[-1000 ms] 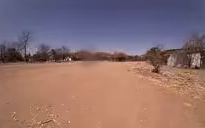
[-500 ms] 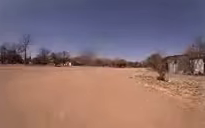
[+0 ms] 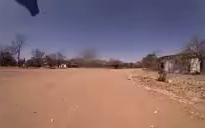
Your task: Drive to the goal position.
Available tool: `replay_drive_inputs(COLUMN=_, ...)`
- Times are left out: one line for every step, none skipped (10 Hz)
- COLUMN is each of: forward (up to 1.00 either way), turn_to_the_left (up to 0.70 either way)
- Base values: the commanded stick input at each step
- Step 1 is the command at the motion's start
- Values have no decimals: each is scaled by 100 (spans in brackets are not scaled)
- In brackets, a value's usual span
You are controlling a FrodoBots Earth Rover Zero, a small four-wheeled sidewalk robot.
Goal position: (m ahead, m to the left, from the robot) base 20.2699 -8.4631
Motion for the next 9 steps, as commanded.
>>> replay_drive_inputs(forward=100, turn_to_the_left=0)
replay_drive_inputs(forward=100, turn_to_the_left=0)
replay_drive_inputs(forward=100, turn_to_the_left=0)
replay_drive_inputs(forward=100, turn_to_the_left=0)
replay_drive_inputs(forward=100, turn_to_the_left=0)
replay_drive_inputs(forward=100, turn_to_the_left=-9)
replay_drive_inputs(forward=100, turn_to_the_left=-21)
replay_drive_inputs(forward=100, turn_to_the_left=-21)
replay_drive_inputs(forward=100, turn_to_the_left=-9)
